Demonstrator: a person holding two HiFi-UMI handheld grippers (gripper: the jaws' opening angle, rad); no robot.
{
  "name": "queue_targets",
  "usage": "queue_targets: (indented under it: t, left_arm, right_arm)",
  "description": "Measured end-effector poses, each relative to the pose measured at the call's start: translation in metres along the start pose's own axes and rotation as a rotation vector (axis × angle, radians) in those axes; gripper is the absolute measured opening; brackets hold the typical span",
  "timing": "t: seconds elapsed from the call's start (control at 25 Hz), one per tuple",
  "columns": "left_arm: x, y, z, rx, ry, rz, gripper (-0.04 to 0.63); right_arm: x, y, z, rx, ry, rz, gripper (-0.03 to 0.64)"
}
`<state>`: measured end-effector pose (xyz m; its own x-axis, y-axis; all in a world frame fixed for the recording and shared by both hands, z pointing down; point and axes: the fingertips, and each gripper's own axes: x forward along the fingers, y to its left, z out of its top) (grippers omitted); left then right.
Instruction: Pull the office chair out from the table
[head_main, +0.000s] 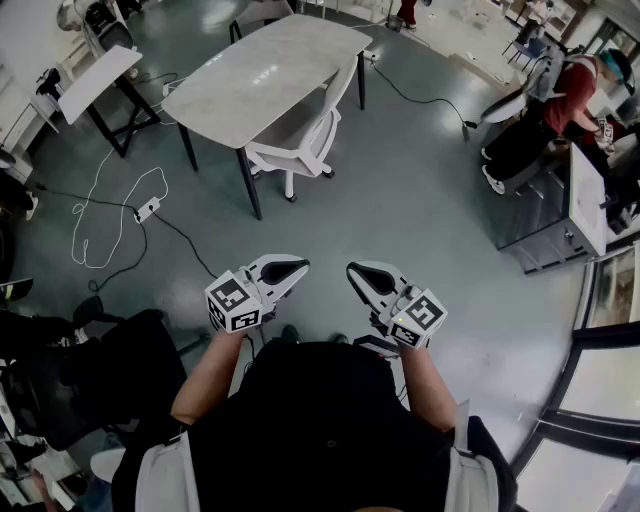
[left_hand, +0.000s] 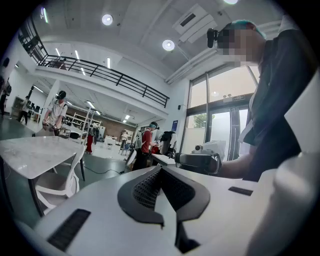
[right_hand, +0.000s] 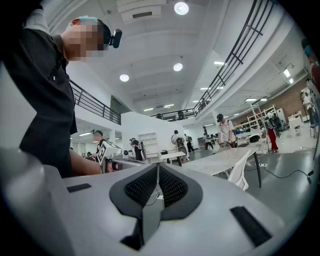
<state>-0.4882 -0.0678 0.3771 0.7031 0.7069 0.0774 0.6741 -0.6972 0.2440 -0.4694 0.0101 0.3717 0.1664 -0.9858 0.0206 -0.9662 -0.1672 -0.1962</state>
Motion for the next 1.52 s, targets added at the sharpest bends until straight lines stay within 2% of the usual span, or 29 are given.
queue_targets:
  t: [0.2,0.4,0.56,0.68,0.84,1.16,1.52]
  left_arm:
    - [0.000,0.001,-0.002,0.004,0.016,-0.015,0.012]
    - [-0.005,0.004,-0.002,-0.002,0.006,0.009,0.012]
    - [-0.010,-0.004,-0.002,-0.013,0.001,0.022,0.012]
    - [-0.006,-0.002,-0.004,-0.011,-0.017,0.027,0.012]
    - [0.002,-0.008,-0.018,-0.047,-0.013,0.031,0.012]
    - [0.033,-0.039,-0.031,-0.021,0.010,0.014,0.012]
    - [0.056,-0.065,-0.054,-0.048,0.058,0.063,0.012]
  right_arm:
    - [0.003,0.000,0.001,-0.006,-0.008,-0.010,0.026]
    - [0.005,0.000,-0.004,-0.006,0.003,0.006,0.026]
    - [-0.002,0.001,0.000,-0.020,-0.001,-0.016,0.026]
    - [-0.007,-0.007,0.002,-0.060,0.002,-0.034,0.026]
    - [-0.033,-0.019,-0.006,-0.152,0.078,-0.090,0.026]
    - [-0.094,-0.042,-0.024,-0.092,0.043,-0.143,0.026]
    - [-0.122,-0.043,-0.060,-0.040,0.062,-0.081,0.026]
